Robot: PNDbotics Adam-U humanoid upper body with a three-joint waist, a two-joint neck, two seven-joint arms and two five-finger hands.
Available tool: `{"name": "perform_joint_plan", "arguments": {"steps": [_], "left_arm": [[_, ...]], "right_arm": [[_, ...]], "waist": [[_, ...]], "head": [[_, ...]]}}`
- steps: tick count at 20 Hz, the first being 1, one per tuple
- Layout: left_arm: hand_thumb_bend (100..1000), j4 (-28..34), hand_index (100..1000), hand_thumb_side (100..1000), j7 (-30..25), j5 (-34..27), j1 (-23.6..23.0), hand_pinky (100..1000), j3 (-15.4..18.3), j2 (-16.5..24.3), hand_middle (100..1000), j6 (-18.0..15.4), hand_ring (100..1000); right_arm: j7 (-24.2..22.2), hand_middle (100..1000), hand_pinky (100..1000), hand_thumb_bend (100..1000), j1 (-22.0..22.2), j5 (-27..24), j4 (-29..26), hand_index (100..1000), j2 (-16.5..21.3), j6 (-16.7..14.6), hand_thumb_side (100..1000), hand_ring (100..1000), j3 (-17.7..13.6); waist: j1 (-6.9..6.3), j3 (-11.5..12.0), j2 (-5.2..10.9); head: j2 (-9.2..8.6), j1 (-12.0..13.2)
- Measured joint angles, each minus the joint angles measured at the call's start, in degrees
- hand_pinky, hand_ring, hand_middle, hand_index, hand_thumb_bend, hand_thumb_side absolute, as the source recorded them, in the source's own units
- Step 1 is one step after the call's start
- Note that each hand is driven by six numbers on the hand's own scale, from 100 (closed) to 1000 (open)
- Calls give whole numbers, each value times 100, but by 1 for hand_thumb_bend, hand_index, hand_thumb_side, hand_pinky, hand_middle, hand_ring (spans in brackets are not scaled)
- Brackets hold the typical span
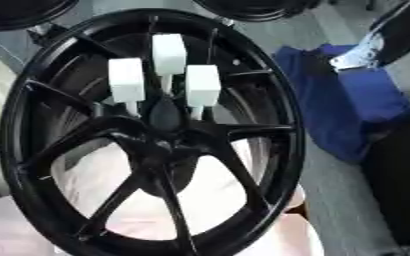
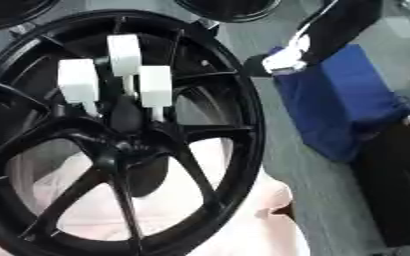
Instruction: Pull the pin out of the wheel hub.
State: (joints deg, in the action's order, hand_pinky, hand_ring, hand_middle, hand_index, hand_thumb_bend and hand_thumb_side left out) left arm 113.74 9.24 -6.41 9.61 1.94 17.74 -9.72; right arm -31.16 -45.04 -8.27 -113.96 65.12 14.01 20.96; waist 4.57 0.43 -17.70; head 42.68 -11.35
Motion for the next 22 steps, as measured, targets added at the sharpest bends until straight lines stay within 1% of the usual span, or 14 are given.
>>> {"name": "perform_joint_plan", "arguments": {"steps": [4,8,10,12,14,16,19,20,22], "left_arm": [[211,0,746,590,0,-41,14,865,-2,1,626,8,689],[213,0,745,588,-6,-72,67,865,-28,30,625,15,689],[213,0,744,589,-7,-87,100,865,-30,50,624,17,689],[213,0,744,590,-8,-94,107,864,-30,50,623,19,688],[213,0,743,590,-12,-97,120,864,-31,50,622,29,687],[214,0,743,590,-11,-105,154,864,-32,51,622,41,687],[214,0,743,590,-21,-112,178,864,-35,52,622,54,687],[211,0,743,592,-21,-112,194,864,-35,52,622,54,687],[215,0,743,591,-21,-112,203,863,-35,52,622,55,687]], "right_arm": [[-187,736,806,537,-257,-8,-3,754,-263,346,293,790,217],[-325,733,799,609,-439,-7,-7,769,-504,684,264,790,385],[-392,736,796,646,-491,10,-8,783,-581,806,263,793,445],[-459,749,799,663,-518,51,-9,794,-635,897,270,804,485],[-520,771,805,666,-534,103,-9,798,-660,966,272,820,508],[-563,771,806,667,-534,138,-9,799,-705,1026,271,822,517],[-545,761,799,669,-536,178,-9,782,-762,1144,257,814,517],[-517,754,795,656,-536,192,-9,772,-780,1191,249,809,517],[-444,741,787,672,-536,209,-9,756,-806,1295,236,800,517]], "waist": [[33,77,5],[99,189,5],[131,228,5],[157,250,4],[178,272,3],[199,290,1],[223,338,-11],[230,351,-22],[233,371,-47]], "head": [[1,-47],[7,-99],[14,-127],[48,-163],[56,-200],[57,-229],[57,-273],[57,-289],[56,-305]]}}
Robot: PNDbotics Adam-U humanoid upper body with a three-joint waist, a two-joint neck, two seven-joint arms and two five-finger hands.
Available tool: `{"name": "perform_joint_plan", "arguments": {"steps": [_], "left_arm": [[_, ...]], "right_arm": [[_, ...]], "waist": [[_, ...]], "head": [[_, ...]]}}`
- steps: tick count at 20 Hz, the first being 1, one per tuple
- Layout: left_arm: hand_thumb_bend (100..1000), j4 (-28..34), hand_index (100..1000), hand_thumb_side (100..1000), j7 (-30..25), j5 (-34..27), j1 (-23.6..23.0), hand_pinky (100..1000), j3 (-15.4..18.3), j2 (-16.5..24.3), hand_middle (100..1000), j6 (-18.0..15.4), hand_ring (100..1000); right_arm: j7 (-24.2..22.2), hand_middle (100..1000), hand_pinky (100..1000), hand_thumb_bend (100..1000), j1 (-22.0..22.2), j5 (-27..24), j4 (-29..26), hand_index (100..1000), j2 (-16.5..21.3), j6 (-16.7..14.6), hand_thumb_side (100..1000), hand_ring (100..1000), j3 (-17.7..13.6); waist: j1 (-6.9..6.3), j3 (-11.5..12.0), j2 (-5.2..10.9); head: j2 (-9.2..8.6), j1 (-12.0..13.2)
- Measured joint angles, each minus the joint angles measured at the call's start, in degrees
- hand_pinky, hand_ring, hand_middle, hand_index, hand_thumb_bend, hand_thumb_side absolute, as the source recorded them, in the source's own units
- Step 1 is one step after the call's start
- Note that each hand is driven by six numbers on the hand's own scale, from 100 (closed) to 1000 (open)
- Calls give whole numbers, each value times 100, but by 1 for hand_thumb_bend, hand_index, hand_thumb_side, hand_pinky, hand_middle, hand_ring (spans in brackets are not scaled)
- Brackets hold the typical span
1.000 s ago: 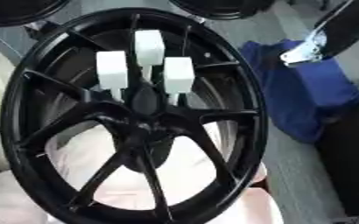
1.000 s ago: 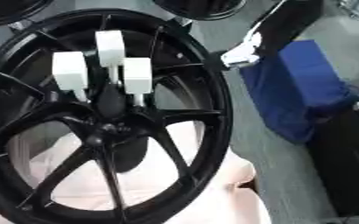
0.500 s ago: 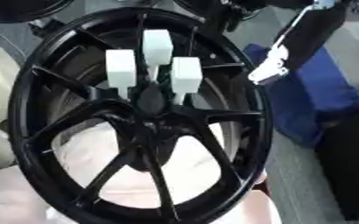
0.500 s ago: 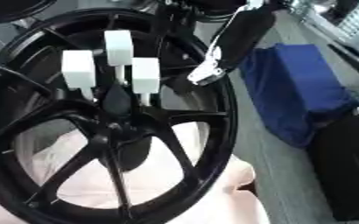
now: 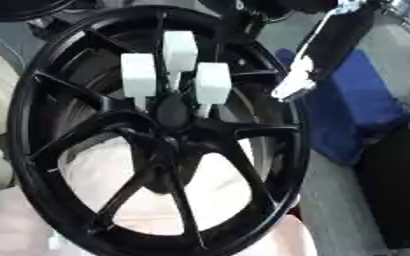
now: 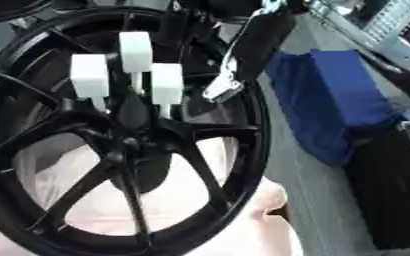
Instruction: Pull the pin out of the wheel hub.
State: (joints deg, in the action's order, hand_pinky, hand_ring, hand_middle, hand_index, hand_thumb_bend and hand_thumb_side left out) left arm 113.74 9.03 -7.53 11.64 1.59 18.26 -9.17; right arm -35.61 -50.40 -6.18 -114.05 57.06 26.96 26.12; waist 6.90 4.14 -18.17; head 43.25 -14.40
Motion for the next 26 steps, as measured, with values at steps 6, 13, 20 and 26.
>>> {"name": "perform_joint_plan", "arguments": {"steps": [6,13,20,26], "left_arm": [[213,0,742,595,-9,8,18,863,-21,0,620,10,686],[213,0,739,597,-12,60,57,863,-29,-3,619,29,685],[213,0,736,598,-12,105,108,862,-30,-5,618,33,685],[215,0,735,599,-1,135,142,862,-30,-10,618,47,686]], "right_arm": [[276,727,778,655,16,1,0,740,-41,285,210,786,0],[605,707,761,614,105,-63,12,714,-92,610,192,764,-1],[825,705,755,616,177,-264,148,713,-155,808,187,758,5],[874,695,740,617,252,-387,197,705,-185,869,181,749,65]], "waist": [[39,59,-80],[86,148,-183],[140,224,-267],[160,233,-304]], "head": [[-9,-82],[-58,-114],[-131,-114],[-164,-108]]}}
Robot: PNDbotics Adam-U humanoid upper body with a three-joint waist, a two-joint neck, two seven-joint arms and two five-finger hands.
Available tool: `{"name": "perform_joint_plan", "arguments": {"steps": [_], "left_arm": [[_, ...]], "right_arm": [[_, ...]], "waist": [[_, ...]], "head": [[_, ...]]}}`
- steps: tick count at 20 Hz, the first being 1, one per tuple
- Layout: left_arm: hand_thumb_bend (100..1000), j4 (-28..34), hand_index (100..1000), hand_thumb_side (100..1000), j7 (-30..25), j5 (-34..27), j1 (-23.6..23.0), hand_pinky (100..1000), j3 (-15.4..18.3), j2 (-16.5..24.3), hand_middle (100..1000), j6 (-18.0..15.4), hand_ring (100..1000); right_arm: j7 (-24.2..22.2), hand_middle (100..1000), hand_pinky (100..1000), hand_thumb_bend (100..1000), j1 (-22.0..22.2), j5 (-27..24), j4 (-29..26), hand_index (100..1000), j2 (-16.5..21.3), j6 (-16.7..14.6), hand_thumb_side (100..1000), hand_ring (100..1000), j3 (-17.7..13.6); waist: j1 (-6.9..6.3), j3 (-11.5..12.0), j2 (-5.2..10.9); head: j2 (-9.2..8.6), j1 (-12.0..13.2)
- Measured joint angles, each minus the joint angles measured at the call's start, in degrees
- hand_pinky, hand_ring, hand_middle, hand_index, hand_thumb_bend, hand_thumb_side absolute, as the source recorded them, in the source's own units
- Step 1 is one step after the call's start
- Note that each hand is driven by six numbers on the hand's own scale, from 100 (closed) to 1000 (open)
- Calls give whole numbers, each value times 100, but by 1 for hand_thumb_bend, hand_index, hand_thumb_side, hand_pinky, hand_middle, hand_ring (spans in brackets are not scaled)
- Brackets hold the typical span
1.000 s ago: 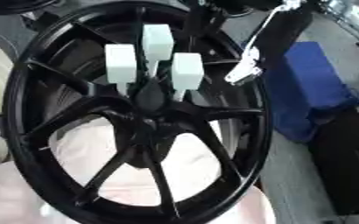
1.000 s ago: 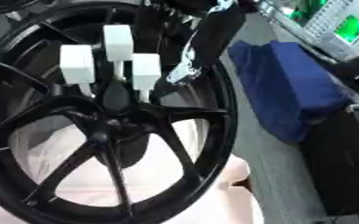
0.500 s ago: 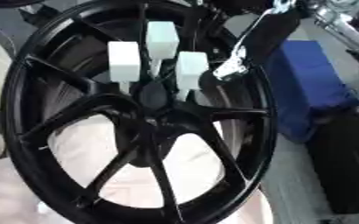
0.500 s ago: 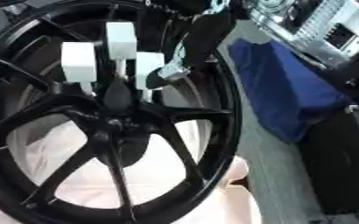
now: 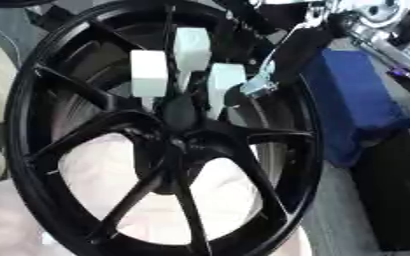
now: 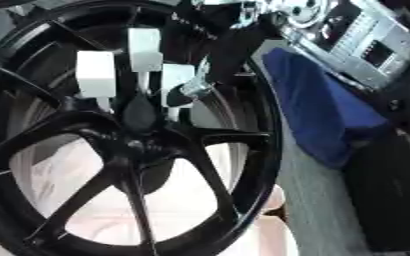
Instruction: Pull the pin out of the wheel hub.
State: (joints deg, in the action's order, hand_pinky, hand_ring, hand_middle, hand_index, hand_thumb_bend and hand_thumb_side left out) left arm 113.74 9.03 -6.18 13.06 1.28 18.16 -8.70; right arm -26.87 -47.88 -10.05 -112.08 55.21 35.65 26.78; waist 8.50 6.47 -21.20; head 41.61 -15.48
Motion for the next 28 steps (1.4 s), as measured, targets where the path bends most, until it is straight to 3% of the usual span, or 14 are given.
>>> {"name": "perform_joint_plan", "arguments": {"steps": [6,7,15,28], "left_arm": [[216,0,736,599,10,11,14,862,0,-1,617,12,687],[216,0,736,599,10,11,16,862,0,-1,617,13,687],[217,0,736,600,11,11,43,862,0,-2,616,13,687],[218,0,736,602,20,11,51,861,1,-49,615,28,687]], "right_arm": [[43,688,730,613,3,-3,31,698,-51,44,169,742,34],[43,688,730,554,4,6,37,698,-54,44,255,743,45],[75,680,722,551,76,233,233,693,-57,23,252,737,46],[-158,671,717,564,108,485,354,688,-96,-160,146,734,72]], "waist": [[8,11,-3],[8,16,-4],[8,27,-21],[9,33,-43]], "head": [[0,-1],[0,-1],[-17,-32],[-47,-28]]}}
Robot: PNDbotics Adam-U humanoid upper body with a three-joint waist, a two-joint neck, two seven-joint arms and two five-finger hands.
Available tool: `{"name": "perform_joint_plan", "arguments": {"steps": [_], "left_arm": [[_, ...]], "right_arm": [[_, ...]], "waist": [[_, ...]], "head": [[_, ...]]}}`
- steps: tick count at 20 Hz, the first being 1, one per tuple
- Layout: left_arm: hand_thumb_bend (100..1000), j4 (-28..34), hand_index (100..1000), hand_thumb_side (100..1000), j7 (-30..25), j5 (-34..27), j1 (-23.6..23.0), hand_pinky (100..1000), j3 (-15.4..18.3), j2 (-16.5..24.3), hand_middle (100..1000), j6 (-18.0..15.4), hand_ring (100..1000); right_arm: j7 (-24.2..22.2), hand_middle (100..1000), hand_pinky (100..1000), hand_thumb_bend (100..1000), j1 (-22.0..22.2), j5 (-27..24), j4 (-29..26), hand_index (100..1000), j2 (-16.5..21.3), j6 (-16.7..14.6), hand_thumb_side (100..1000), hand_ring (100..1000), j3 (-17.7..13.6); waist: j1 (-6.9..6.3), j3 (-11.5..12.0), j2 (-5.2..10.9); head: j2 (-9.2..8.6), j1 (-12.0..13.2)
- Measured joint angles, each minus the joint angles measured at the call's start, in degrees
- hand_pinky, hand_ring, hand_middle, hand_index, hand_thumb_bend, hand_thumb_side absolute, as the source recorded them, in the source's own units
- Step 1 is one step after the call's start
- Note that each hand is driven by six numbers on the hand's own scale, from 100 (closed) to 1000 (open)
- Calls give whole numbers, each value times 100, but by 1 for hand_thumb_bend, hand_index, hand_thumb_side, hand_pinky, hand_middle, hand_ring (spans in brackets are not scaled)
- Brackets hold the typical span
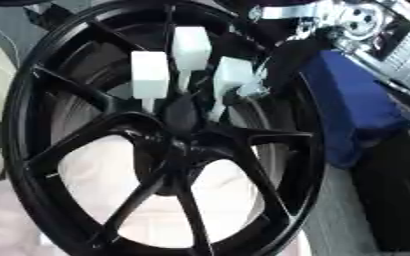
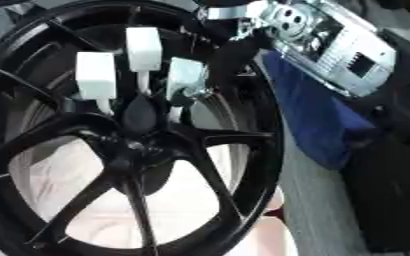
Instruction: Pull the pin out of the wheel hub.
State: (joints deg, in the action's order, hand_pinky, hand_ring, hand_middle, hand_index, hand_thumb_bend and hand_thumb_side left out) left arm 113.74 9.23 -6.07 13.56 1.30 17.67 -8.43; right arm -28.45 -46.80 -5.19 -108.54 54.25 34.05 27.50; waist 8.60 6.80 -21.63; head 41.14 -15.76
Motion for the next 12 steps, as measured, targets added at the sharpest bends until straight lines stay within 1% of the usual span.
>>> {"name": "perform_joint_plan", "arguments": {"steps": [2,5,7,12], "left_arm": [[217,0,736,603,1,0,0,861,0,-1,615,10,688],[217,0,736,603,7,1,0,861,1,-4,614,21,688],[217,0,736,604,7,1,1,861,1,-5,614,24,688],[217,0,736,605,9,3,1,860,1,-53,614,39,688]], "right_arm": [[-67,647,704,546,1,56,2,669,0,-43,134,717,2],[-113,599,689,493,1,109,34,627,-4,-62,141,689,2],[-109,570,677,431,0,108,47,600,-6,-60,145,669,2],[-22,506,658,319,0,17,67,545,-21,-39,148,634,2]], "waist": [[0,0,-6],[1,0,-30],[1,0,-32],[1,0,-39]], "head": [[-1,2],[-3,2],[-4,3],[-4,4]]}}
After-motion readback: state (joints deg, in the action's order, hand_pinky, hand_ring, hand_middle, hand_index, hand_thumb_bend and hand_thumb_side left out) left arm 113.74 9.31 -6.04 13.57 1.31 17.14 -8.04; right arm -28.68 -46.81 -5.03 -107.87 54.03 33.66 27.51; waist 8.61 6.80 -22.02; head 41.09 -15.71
